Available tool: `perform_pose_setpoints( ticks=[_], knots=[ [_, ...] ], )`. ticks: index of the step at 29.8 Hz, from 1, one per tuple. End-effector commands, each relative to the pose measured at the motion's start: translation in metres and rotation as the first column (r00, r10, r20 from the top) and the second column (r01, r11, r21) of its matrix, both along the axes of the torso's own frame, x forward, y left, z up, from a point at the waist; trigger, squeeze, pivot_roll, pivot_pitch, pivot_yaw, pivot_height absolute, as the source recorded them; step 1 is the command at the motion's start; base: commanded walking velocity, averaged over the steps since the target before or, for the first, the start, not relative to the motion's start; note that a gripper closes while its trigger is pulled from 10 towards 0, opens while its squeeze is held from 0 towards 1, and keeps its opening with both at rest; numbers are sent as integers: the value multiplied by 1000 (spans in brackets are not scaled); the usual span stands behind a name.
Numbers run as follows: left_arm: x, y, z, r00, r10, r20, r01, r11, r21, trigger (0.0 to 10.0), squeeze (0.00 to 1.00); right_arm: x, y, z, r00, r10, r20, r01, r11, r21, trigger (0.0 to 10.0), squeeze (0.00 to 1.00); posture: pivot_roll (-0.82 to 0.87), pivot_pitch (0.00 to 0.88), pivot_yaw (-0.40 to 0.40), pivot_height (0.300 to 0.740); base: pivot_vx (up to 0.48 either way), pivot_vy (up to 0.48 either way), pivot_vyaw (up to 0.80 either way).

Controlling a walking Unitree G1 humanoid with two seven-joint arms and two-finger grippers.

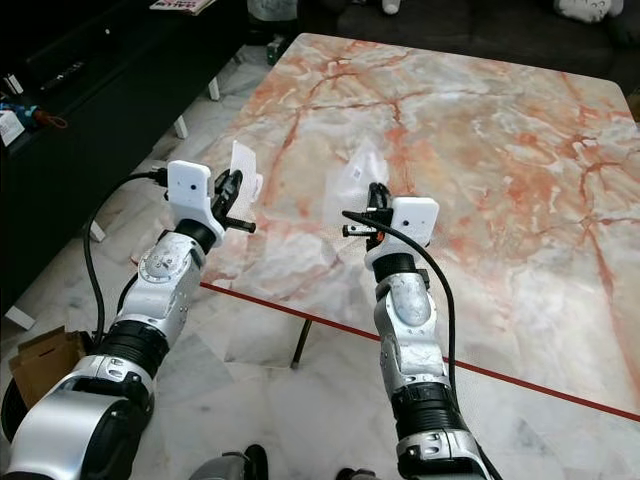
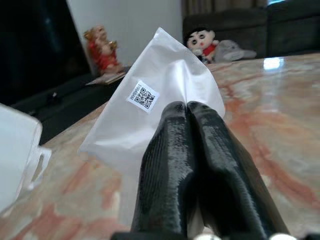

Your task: Picking trash to rubbish bin

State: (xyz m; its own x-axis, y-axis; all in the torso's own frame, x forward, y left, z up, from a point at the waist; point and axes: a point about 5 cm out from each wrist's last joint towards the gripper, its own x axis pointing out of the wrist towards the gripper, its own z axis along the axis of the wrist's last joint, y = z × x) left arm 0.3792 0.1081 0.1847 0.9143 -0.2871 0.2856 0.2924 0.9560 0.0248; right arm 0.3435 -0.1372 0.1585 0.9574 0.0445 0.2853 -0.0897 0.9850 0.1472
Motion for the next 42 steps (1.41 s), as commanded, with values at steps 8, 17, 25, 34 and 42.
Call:
perform_pose_setpoints(
  ticks=[8, 17, 25, 34, 42],
  knots=[
    [-3, -1, 2, 1000, -2, 29, 3, 1000, -25, 10000, 0, 0, -5, 12, 998, -39, 54, 37, 999, 37, 10000, 0, 137, 130, -11, 740, 0, 0, 0],
    [-3, -1, 2, 1000, -2, 29, 3, 1000, -25, 10000, 0, 0, -5, 12, 998, -39, 54, 37, 999, 37, 10000, 0, 137, 130, -11, 740, 0, 0, 0],
    [-3, -1, 2, 1000, -2, 29, 3, 1000, -25, 10000, 0, 0, -5, 12, 998, -39, 54, 37, 999, 37, 10000, 0, 137, 130, -11, 740, 0, 0, 0],
    [-8, -3, 4, 994, 48, 93, -45, 998, -35, 10000, 0, -2, -10, 14, 985, -149, 92, 145, 988, 49, 10000, 0, 122, 65, 11, 740, 0, 0, 0],
    [-7, -3, 6, 995, 44, 94, -41, 998, -39, 10000, 0, -1, -9, 13, 986, -142, 88, 139, 989, 43, 10000, 0, 122, 64, 12, 740, 0, 0, 0]
  ],
)
